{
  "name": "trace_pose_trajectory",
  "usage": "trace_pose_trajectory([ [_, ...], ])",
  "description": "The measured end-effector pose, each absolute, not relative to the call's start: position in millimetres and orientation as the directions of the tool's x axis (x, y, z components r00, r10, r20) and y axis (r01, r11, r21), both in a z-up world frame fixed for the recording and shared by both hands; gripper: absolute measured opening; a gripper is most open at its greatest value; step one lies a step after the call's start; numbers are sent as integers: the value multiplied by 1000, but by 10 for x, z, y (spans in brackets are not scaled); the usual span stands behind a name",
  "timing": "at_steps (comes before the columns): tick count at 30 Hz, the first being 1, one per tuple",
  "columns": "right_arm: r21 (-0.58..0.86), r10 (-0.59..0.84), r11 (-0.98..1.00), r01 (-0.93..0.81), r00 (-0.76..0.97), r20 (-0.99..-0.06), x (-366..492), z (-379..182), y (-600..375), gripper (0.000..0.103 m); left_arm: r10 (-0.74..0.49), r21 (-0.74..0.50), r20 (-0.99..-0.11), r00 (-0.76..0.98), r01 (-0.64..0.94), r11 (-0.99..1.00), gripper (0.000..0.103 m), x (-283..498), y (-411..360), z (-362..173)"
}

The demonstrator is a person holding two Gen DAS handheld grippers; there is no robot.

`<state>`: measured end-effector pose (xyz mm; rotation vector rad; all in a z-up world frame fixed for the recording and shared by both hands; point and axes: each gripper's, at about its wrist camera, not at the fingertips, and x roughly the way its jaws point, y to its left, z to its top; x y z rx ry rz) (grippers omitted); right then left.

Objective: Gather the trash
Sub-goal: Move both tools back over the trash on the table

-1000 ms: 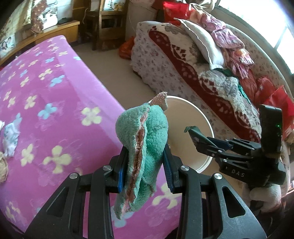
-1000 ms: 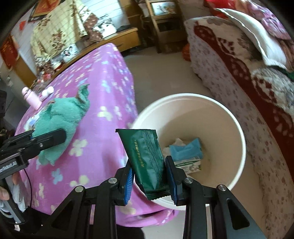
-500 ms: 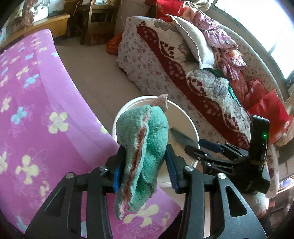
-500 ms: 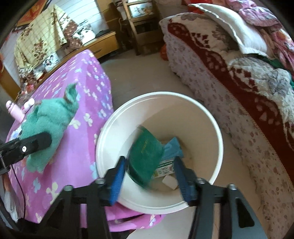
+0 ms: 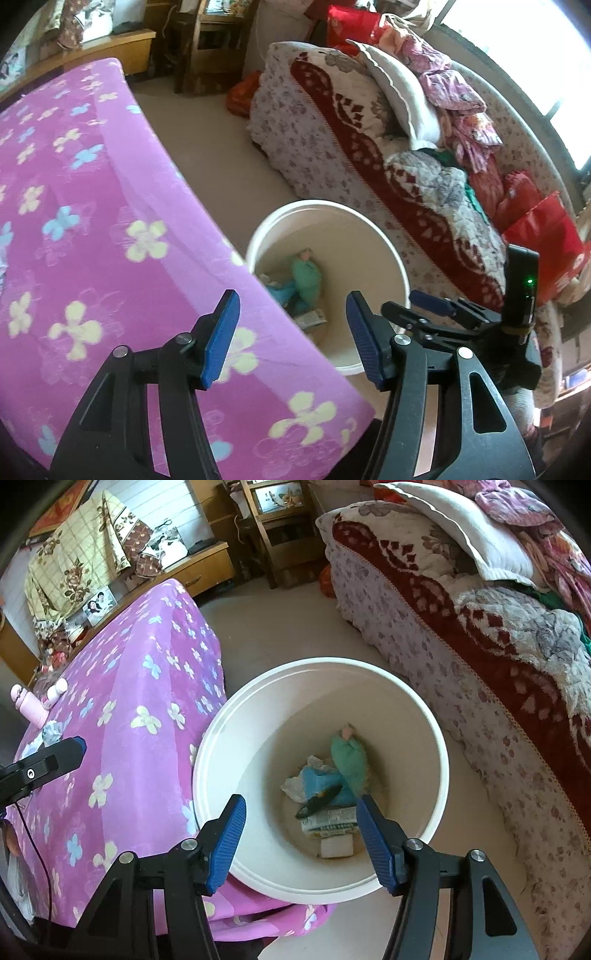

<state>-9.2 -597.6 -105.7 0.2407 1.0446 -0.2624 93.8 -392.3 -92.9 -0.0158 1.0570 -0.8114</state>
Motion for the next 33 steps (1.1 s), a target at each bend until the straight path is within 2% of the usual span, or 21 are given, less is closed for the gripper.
trace_pose_trajectory([
  [15, 67, -50, 974, 216, 495, -868, 59, -952, -5371, 61, -505, -243, -761, 406, 544, 803, 58, 870, -3260, -833],
  [33, 61, 49, 998, 7, 508, -860, 458, -870, -4248, 65, -409, -199, -758, 508, 417, 887, 58, 833, -2212, -825],
])
